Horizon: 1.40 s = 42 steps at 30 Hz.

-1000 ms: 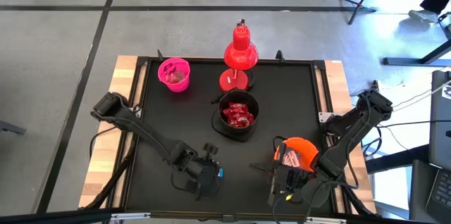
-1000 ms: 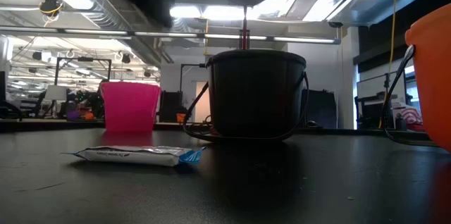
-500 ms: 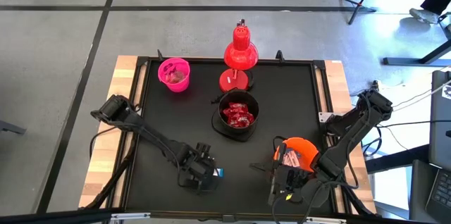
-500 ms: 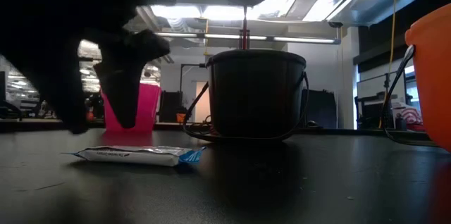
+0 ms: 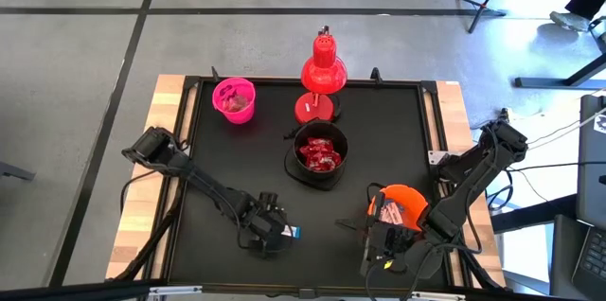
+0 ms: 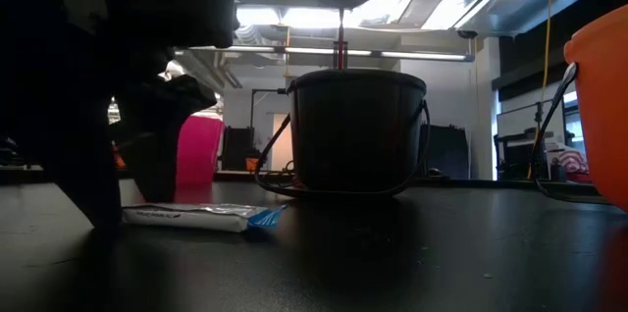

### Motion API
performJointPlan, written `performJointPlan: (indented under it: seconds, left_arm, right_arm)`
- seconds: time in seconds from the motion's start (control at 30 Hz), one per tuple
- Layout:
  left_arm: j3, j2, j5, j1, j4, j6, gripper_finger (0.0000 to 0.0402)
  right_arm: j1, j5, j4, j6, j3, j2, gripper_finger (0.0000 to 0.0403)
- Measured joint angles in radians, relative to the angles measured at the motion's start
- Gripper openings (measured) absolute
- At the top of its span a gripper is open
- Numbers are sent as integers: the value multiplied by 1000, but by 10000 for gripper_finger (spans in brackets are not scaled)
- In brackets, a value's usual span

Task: Organize candy in baskets
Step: Put the white chocolate into the orange bucket

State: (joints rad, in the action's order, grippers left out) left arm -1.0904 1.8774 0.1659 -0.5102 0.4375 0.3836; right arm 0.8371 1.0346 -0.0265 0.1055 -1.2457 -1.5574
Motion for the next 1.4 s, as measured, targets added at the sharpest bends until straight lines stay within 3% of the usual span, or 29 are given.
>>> performJointPlan:
  seconds: [0.47, 0.67, 1.0, 1.27, 1.4]
  left_arm:
    - [23, -1, -19, 0, -16, -4, 8]
    - [10, -4, 9, -5, -17, -20, 0]
    - [-76, -96, 200, -34, 99, -54, 1]
    - [-197, -171, 404, -83, 230, -57, 1]
    - [-277, -179, 540, -105, 312, -56, 0]
  right_arm:
    - [0, 0, 2, 2, 0, 0, 17]
    - [0, 0, -1, 2, 0, 0, 17]
    - [0, 0, -2, -1, 0, 0, 17]
    - [-9, 0, -9, 10, -1, -8, 18]
    - [-49, -102, -55, 158, -1, -21, 41]
